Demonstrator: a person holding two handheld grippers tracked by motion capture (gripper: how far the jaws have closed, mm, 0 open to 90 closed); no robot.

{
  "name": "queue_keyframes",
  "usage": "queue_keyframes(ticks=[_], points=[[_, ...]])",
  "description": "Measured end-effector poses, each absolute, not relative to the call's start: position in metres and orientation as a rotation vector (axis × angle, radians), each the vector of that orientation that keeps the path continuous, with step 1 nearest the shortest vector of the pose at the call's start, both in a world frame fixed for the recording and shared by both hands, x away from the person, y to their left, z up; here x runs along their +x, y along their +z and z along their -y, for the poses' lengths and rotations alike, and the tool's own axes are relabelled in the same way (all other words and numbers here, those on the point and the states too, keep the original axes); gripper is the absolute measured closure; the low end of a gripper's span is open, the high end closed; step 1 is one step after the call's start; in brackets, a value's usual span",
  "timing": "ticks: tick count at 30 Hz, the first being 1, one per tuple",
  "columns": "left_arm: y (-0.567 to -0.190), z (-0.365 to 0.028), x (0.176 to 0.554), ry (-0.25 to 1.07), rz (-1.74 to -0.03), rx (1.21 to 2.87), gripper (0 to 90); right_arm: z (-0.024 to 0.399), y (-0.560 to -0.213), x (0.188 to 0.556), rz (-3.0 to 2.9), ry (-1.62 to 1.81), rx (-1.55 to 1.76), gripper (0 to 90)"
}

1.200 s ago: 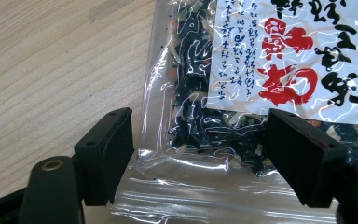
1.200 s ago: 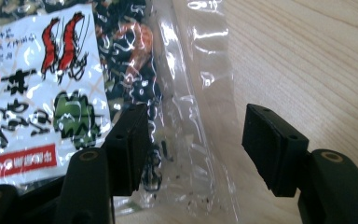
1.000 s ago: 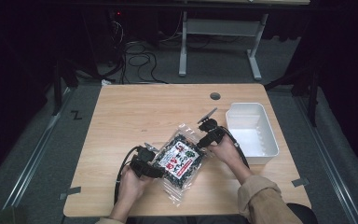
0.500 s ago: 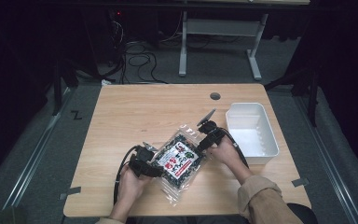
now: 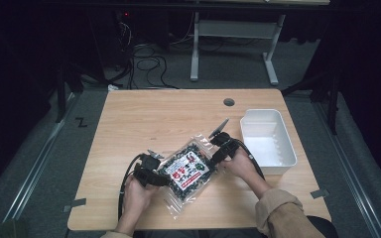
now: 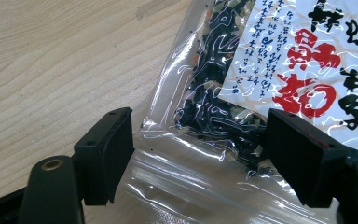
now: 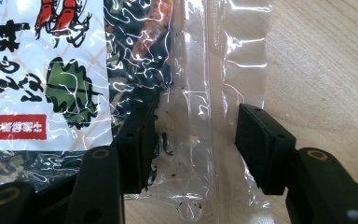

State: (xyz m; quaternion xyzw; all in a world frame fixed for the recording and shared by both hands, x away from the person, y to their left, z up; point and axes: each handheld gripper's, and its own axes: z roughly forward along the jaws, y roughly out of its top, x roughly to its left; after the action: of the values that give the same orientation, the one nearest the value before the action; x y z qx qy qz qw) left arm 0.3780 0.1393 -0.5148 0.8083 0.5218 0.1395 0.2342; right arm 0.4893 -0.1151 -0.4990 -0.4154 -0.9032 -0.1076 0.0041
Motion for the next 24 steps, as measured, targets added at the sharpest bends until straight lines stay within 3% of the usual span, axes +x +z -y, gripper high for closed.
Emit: queue_keyframes(ticks=[18, 21, 24], points=[[-0.5166, -0.1419, 0.3786, 0.361, -1.437, 2.197, 24.7, 0.1186, -0.4975, 0.4908, 2.807, -0.349, -1.227, 79.3], [-0.5167, -0.1421, 0.3788, 0.359, -1.437, 2.198, 24.6, 0.1189, -0.4948, 0.4883, 2.829, -0.379, -1.207, 88.1], [-0.5167, -0.1416, 0.3779, 0.378, -1.428, 2.202, 24.7, 0.1152, -0.4934, 0.4831, 2.884, -0.367, -1.174, 89.2]])
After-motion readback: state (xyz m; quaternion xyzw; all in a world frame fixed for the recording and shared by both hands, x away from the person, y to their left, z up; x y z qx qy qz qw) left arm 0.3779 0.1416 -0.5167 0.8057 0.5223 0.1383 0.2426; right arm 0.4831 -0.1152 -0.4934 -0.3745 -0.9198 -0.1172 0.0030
